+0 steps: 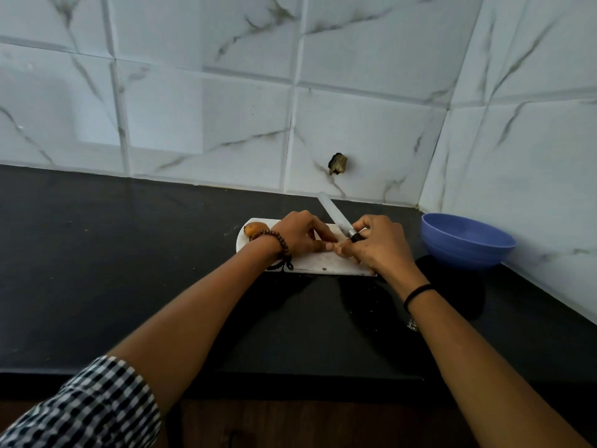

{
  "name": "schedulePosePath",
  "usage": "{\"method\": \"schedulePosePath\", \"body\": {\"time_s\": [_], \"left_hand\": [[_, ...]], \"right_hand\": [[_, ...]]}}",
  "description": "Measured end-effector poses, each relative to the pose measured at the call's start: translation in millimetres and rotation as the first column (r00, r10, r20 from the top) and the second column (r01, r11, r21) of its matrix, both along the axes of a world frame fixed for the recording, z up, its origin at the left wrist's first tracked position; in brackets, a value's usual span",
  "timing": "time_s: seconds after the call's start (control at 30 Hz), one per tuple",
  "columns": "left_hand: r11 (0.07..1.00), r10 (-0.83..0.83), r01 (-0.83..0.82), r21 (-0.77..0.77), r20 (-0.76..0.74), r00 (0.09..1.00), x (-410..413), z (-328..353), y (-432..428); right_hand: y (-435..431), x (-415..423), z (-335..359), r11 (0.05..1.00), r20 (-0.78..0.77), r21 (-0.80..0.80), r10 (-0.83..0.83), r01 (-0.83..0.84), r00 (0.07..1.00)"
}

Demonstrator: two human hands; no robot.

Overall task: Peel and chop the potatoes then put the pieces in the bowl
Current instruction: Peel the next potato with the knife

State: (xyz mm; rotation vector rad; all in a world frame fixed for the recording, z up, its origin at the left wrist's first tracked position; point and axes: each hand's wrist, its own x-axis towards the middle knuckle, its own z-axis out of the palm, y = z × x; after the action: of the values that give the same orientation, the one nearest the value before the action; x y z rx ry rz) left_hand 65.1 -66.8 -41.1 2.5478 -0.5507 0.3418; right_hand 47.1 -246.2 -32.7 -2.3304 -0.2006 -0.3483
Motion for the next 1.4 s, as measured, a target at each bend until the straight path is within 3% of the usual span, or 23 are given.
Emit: {"method": "schedulePosePath", "body": {"time_s": [0.43,0.93,1.13,1.4], "left_hand": [[0.995,0.048,-0.051,0.088,0.032,0.998,2,4,-2],[0.997,0.044,-0.044,-0.058,-0.004,0.999,-3,0,-4],[0.997,0.037,-0.038,-0.062,-0.018,0.999,2,-2,-4],[0.997,0.059,-0.059,-0.042,0.0,0.998,5,-5,-4]], "right_hand": [[-1,6,-2,1.0,0.013,-0.009,0.01,-0.01,1.0],[0,-2,0,1.0,-0.007,-0.009,0.022,-0.022,1.0],[-5,-5,5,0.982,-0.012,0.19,-0.007,0.009,1.0],[2,-20,4,0.984,-0.074,0.177,0.008,0.005,0.997]]}}
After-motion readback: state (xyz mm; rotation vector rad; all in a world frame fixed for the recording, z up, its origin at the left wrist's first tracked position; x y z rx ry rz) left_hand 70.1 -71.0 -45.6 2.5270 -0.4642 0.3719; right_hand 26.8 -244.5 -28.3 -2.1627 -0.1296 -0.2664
